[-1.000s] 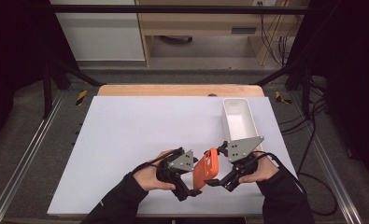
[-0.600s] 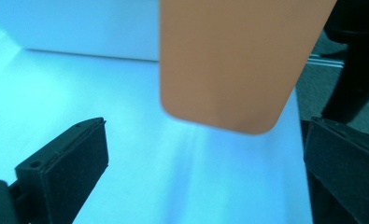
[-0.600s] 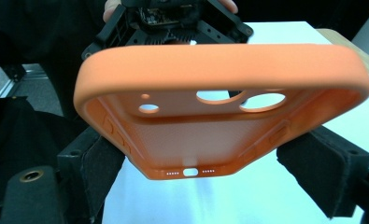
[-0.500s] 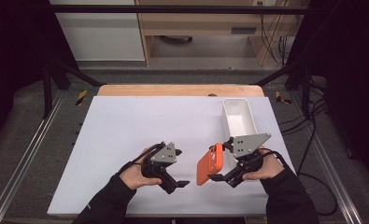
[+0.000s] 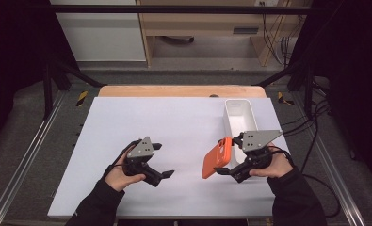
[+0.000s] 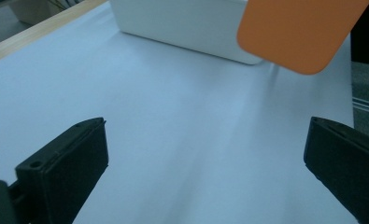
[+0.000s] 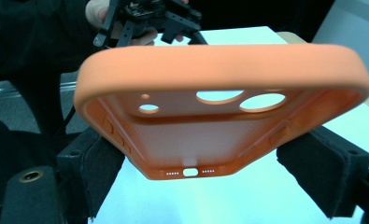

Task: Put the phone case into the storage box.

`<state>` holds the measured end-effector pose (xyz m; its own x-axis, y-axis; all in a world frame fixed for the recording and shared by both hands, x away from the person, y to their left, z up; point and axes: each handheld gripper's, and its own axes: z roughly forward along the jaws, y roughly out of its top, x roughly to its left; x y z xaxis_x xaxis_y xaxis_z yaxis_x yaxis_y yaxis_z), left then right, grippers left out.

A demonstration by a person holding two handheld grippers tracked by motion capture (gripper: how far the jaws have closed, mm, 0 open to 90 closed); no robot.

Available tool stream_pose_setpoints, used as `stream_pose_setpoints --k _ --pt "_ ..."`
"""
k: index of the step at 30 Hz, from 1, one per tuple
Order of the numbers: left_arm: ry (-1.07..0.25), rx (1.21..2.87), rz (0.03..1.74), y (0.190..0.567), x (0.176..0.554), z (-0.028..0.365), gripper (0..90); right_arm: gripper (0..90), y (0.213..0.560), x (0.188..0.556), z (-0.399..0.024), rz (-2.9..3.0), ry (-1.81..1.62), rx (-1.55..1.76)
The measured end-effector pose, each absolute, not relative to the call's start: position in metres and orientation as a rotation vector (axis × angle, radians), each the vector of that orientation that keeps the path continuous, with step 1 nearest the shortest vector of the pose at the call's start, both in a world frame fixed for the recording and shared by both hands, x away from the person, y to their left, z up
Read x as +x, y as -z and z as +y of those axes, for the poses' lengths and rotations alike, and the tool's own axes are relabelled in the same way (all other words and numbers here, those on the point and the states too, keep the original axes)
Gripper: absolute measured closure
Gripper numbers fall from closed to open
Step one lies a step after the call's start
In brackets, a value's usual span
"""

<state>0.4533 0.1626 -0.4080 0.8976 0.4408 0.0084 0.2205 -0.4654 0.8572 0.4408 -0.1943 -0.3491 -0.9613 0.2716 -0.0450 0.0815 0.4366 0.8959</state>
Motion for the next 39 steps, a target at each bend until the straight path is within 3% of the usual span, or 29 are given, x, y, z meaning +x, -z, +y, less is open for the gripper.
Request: stream_pose_setpoints --k 21,39 --pt "-0.393 1.960 0.712 0.425 0.452 0.237 0.0 15.9 0.321 0.448 -0.211 2.395 -1.505 0.503" --pt "-0.449 1.924 0.787 0.435 0.451 0.262 0.0 15.8 0.304 0.462 -0.219 2.264 -1.432 0.706"
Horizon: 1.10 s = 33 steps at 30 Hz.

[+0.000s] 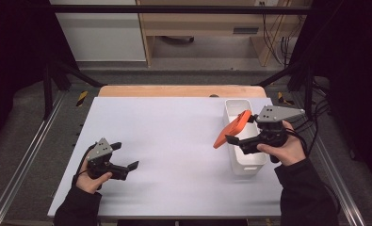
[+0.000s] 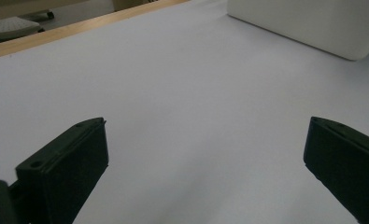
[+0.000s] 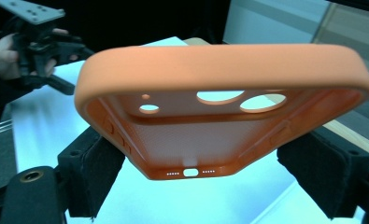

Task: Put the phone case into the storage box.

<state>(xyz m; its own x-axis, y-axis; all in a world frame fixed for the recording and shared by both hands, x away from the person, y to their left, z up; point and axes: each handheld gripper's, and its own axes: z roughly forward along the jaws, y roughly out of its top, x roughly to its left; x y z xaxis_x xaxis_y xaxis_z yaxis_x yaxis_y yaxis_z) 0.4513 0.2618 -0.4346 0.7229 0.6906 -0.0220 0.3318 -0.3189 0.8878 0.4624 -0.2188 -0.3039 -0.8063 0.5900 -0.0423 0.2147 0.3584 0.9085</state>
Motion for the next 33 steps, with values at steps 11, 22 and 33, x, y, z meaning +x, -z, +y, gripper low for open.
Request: stream_pose_setpoints --k 11,22,33 --pt "-0.472 1.903 0.800 0.436 0.450 0.270 0.0 15.9 0.295 0.470 -0.219 2.175 -1.374 0.797" --pt "-0.498 1.880 0.825 0.438 0.450 0.276 0.0 15.8 0.285 0.477 -0.222 2.113 -1.332 0.853" --pt "-0.500 1.871 0.841 0.440 0.452 0.278 0.0 15.8 0.277 0.487 -0.221 2.075 -1.270 0.923"
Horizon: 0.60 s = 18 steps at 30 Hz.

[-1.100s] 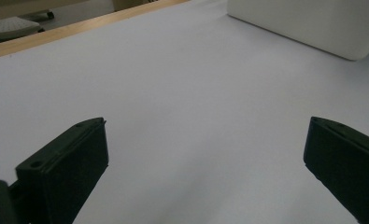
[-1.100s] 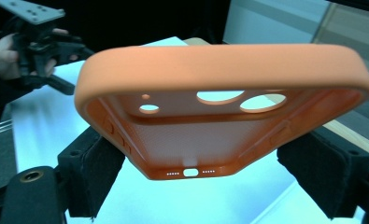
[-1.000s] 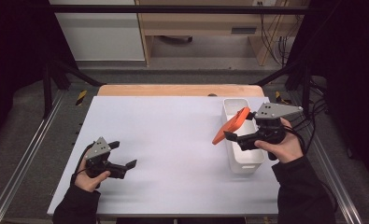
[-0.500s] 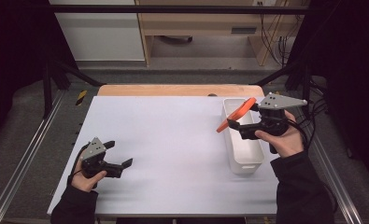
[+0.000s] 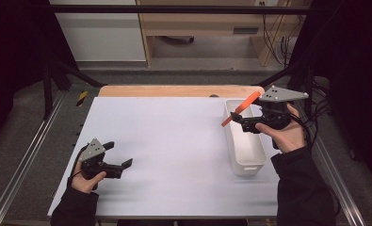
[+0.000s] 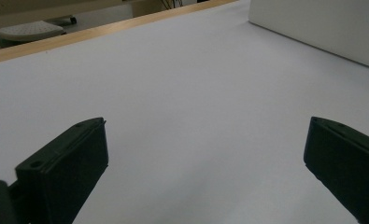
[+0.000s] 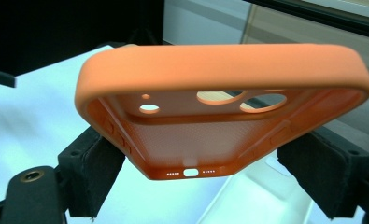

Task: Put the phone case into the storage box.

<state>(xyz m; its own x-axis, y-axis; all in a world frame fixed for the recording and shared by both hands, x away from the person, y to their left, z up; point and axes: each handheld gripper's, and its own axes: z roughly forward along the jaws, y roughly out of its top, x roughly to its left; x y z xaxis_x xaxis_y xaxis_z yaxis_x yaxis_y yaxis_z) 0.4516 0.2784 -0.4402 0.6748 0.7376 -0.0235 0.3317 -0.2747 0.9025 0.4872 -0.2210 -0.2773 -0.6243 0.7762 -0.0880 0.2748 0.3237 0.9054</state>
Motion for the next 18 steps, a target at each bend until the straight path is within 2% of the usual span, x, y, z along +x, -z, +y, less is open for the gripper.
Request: stream_pose_setpoints --k 18 --pt "-0.485 1.885 0.832 0.443 0.452 0.277 0.0 15.8 0.278 0.525 -0.227 1.951 -1.142 1.123"
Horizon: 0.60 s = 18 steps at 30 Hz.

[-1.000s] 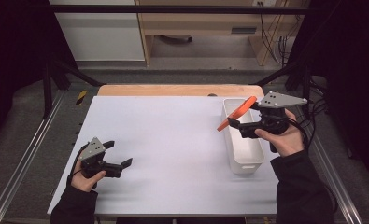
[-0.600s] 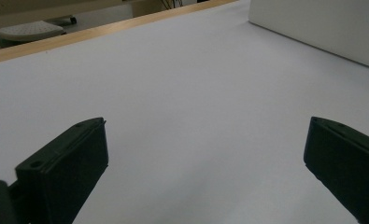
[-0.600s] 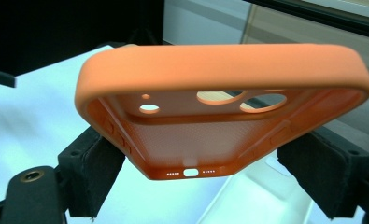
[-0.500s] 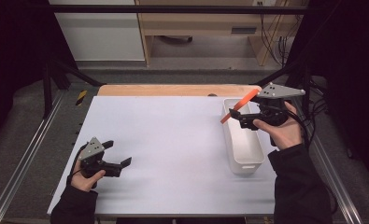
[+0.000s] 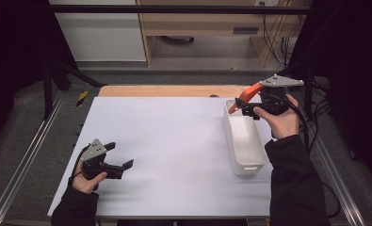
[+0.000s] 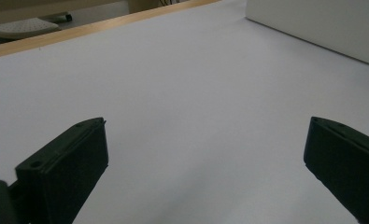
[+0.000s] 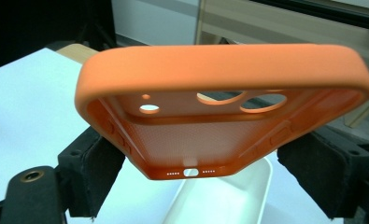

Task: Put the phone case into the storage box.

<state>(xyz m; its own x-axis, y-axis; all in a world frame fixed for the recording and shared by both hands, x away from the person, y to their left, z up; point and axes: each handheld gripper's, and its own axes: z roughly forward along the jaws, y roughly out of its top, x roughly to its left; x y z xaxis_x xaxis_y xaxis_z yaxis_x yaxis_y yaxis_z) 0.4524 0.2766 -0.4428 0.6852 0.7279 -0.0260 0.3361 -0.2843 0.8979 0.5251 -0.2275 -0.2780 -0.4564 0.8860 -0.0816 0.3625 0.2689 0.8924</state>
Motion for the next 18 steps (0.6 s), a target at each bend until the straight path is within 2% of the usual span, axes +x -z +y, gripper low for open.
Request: stream_pose_setpoints --k 18 --pt "-0.478 1.891 0.825 0.444 0.453 0.276 0.0 15.7 0.295 0.559 -0.231 1.897 -1.061 1.261"
